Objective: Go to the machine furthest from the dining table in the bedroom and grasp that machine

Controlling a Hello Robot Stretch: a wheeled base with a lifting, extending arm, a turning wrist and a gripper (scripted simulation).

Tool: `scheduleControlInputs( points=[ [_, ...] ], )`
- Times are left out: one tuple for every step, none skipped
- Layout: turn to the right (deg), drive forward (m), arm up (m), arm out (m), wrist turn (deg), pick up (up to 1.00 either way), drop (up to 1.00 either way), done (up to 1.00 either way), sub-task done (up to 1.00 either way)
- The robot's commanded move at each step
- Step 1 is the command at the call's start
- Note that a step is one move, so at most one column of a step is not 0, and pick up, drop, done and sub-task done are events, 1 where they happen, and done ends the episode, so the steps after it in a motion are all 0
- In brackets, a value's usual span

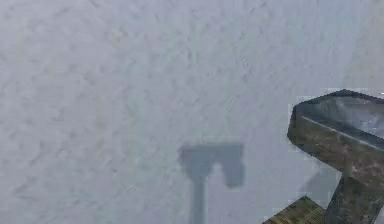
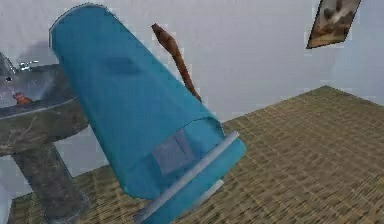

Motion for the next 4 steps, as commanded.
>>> scheduleControlInputs(
  points=[
    [45.0, 0.0, 0.0, 0.0, 0.0, 0.0, 0.0, 0.0, 0.0],
    [45.0, 0.0, 0.0, 0.0, 0.0, 0.0, 0.0, 0.0, 0.0],
    [45.0, 0.0, 0.0, 0.0, 0.0, 0.0, 0.0, 0.0, 0.0],
    [15.0, 0.0, 0.0, 0.0, 0.0, 0.0, 0.0, 0.0, 0.0]
  ],
)
